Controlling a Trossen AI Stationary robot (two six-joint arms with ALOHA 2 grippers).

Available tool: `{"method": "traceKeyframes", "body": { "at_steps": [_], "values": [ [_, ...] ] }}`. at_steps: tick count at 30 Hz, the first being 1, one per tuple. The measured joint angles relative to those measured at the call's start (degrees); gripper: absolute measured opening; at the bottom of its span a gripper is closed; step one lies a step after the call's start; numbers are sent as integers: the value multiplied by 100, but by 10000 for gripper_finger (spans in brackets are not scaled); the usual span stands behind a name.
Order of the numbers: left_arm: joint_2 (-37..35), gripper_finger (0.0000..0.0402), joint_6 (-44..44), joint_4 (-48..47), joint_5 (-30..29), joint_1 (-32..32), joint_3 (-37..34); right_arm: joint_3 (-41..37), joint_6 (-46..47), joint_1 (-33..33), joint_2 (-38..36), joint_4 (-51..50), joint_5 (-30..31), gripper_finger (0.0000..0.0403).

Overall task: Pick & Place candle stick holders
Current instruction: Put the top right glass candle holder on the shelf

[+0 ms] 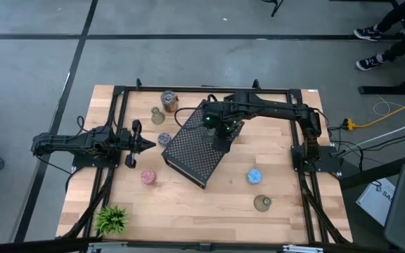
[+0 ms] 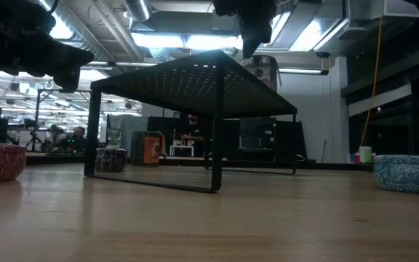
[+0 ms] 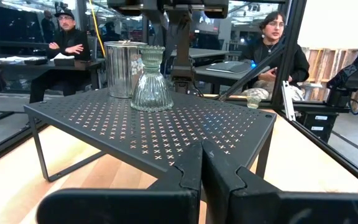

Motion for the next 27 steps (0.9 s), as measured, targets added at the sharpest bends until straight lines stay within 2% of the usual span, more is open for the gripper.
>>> {"method": "traceKeyframes", "body": {
  "at_steps": [6, 27],
  "values": [
    [0, 2, 1, 1, 0, 1, -1, -31, 1, 0, 2, 324, 2, 5],
    [0, 2, 0, 0, 0, 1, 1, -31, 41, -57, 2, 680, 170, 2]
  ]
}}
